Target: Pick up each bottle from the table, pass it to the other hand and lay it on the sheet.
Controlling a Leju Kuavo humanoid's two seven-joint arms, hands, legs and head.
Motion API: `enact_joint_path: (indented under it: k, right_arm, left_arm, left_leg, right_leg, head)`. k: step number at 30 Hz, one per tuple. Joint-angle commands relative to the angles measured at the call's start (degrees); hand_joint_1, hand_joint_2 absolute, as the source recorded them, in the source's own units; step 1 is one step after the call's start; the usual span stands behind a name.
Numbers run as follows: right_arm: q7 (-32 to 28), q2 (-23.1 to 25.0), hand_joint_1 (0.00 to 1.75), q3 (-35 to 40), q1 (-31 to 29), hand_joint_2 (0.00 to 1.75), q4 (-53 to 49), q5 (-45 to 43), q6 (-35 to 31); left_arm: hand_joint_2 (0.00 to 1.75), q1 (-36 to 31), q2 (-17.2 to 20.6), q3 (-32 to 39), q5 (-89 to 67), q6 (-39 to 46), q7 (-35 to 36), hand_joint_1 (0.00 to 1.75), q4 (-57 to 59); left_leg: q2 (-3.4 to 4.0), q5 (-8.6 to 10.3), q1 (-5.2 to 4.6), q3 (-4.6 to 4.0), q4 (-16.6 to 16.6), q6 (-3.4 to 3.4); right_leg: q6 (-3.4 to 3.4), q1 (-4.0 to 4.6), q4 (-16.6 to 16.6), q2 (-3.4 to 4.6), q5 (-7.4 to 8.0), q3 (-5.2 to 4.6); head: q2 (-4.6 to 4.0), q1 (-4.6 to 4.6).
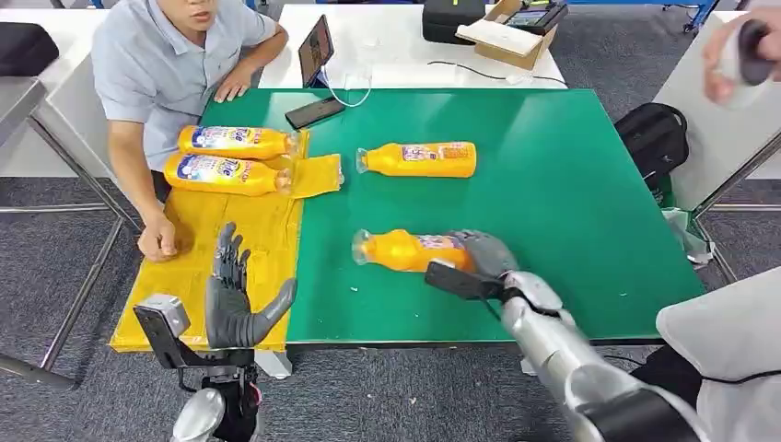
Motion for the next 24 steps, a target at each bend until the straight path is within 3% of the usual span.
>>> enact_joint_path:
  k: [1, 6, 9, 24]
  right_arm:
    - [-3.7, 7.5, 1.75, -2.7, 13.3, 1.75, -24.5, -16.3, -6.3]
    - [-4.1, 8.1, 1.75, 2.6, 20.6, 1.75, -39.2, -25.7, -10.4]
    - [-3.6, 7.4, 1.75, 6.1, 21.6, 1.75, -40.6, -26.6, -10.6]
    - [-6.5, 9.8, 1.75, 22.6, 20.6, 1.75, -27.2, -25.4, -7.2]
  left_arm:
    - [1.75, 0.9, 2.2, -5.8, -0.8, 1.9, 1.8, 0.0, 8.8]
    - [1.75, 1.7, 3.8, -8.7, 5.1, -0.6, 1.3, 0.0, 9.3]
    - [1.75, 2.0, 4.6, -9.8, 5.6, -0.8, 0.6, 0.0, 7.5]
    - [1.75, 0.4, 3.9, -11.0, 7.0, -5.8, -1.3, 0.0, 4.6]
  left_leg:
    - [-0.09, 0.02, 0.15, -0.01, -0.1, -0.13]
    - [-0.1, 0.01, 0.12, -0.43, -0.1, -0.09]
    - [-0.15, -0.08, 0.17, -0.44, 0.0, -0.13]
    - [-0.1, -0.03, 0.18, -0.69, -0.1, -0.13]
  right_leg:
    - [-0.18, 0.17, -0.1, -0.12, -0.03, 0.03]
    - [-0.11, 0.12, 0.0, -0.07, -0.07, -0.3]
    - [-0.19, 0.17, 0.0, -0.16, -0.16, -0.26]
    - [-0.17, 0.18, 0.0, -0.09, -0.09, -0.54]
  head:
    - [0.0, 0.04]
    - [0.0, 0.02]
    - [0.0, 0.02]
    - [0.0, 0.04]
